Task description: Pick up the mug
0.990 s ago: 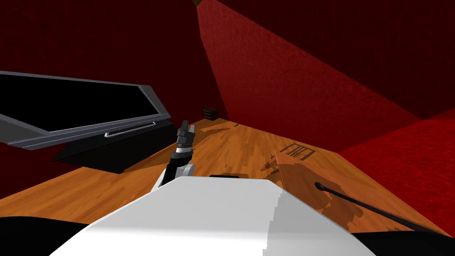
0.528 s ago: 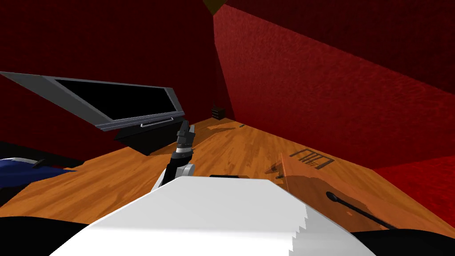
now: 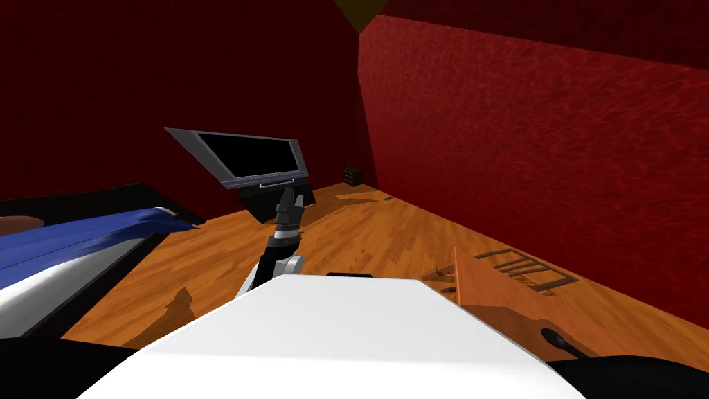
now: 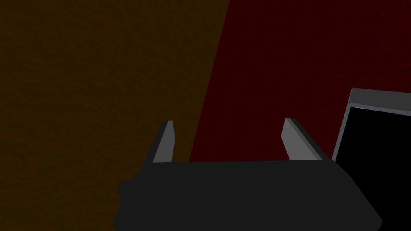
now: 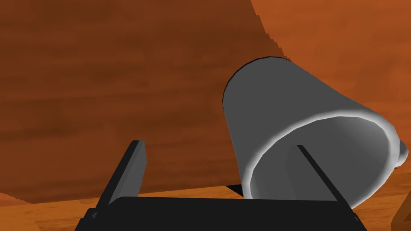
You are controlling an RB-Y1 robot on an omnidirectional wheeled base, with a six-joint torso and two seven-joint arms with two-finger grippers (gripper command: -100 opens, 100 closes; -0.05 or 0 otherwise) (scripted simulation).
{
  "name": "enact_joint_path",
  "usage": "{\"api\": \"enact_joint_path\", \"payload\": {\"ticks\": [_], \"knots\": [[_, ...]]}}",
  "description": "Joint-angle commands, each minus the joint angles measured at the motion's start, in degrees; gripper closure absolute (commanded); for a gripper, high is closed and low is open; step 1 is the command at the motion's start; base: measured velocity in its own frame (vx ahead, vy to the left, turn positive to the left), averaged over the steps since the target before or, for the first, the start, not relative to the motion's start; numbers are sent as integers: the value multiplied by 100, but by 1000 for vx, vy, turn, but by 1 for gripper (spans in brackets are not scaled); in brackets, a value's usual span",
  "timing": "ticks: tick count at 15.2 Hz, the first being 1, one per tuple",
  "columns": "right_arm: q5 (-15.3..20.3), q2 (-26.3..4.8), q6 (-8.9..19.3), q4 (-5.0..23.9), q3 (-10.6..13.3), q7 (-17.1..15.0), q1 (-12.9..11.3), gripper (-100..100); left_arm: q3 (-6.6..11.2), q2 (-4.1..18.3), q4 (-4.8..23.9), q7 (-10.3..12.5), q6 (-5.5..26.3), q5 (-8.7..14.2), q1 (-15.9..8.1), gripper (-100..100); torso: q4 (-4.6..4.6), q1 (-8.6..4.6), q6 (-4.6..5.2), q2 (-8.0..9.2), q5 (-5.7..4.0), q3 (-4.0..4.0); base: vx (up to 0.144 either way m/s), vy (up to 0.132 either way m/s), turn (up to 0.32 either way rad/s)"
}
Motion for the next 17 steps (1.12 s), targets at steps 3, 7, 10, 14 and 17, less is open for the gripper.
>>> {"api": "enact_joint_path", "payload": {"ticks": [3,7,10,14,17], "knots": [[-17,2,13,-4,9,-16,4,100,1,0,0,0,0,0,2,0,-5,-9,6,-27,-2,-15,-37,9,24],[120,-48,4,-89,-67,14,7,100,1,0,-1,0,-1,0,3,0,-13,-46,-8,-56,-36,-32,11,-5,-79],[520,-100,-120,-95,-290,200,-101,100,2,1,-1,0,-1,0,6,0,-26,-62,4,-111,-39,-64,177,-30,-427],[932,-152,-244,-101,-512,385,-209,100,2,1,-1,0,-1,0,6,0,-29,-59,-6,-134,-31,-77,166,-16,-302],[1137,-178,-307,-104,-623,478,-262,100,3,2,-1,0,-1,0,6,0,-28,-49,1,-129,-23,-74,146,2,-286]]}}
